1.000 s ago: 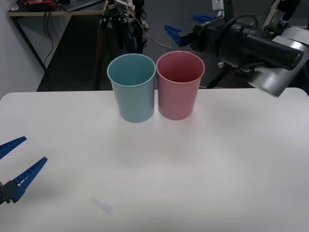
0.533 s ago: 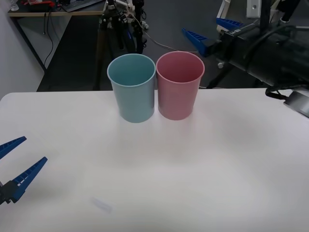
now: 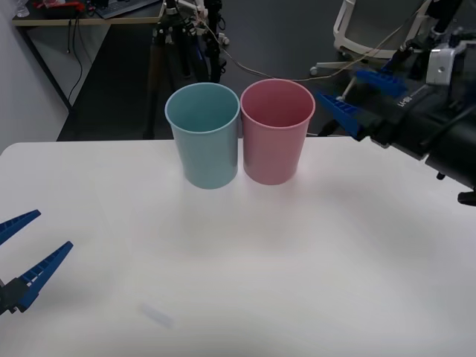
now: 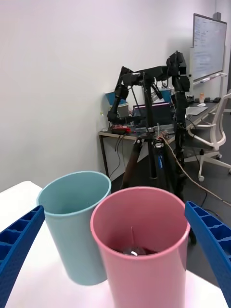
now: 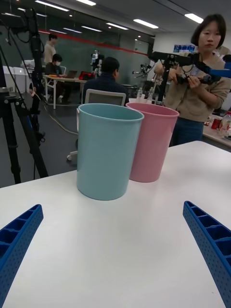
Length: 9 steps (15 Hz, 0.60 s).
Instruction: Grasp the object on the table and drop it into the matching bin: aluminum can to the light blue bin, PET bottle to the pink bin.
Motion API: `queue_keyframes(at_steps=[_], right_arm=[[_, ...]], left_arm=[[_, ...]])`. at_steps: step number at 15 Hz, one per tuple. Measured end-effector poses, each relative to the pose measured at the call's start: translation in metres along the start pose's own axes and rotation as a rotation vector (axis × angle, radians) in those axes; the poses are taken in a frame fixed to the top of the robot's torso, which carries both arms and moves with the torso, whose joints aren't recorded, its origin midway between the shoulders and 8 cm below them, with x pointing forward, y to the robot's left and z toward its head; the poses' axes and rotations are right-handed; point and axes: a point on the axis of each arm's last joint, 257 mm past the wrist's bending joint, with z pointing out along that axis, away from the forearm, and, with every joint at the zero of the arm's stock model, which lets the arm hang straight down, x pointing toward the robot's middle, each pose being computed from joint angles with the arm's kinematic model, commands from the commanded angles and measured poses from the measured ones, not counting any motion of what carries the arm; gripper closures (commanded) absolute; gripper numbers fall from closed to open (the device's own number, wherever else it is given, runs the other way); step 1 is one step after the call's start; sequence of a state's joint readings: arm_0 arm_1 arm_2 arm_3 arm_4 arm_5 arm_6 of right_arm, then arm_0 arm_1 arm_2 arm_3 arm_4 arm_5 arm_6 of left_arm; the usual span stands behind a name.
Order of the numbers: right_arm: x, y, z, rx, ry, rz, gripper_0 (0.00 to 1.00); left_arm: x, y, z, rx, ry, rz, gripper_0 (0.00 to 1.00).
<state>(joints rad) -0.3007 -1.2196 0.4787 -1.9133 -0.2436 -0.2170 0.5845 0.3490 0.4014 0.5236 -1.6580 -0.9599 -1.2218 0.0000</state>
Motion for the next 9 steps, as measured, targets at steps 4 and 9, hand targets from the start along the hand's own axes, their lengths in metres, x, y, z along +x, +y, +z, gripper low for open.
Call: queue_keyframes(at_steps=[4,9], right_arm=[[0.033,-0.001,-0.039,0.004,0.015,0.032,0.00],[0.069,0.001,-0.078,0.031,0.024,0.092,0.00]], left_arm=[[0.000,0.000,0.000,0.000,0.000,0.000,0.00],[0.000,0.000,0.000,0.000,0.000,0.000,0.00]])
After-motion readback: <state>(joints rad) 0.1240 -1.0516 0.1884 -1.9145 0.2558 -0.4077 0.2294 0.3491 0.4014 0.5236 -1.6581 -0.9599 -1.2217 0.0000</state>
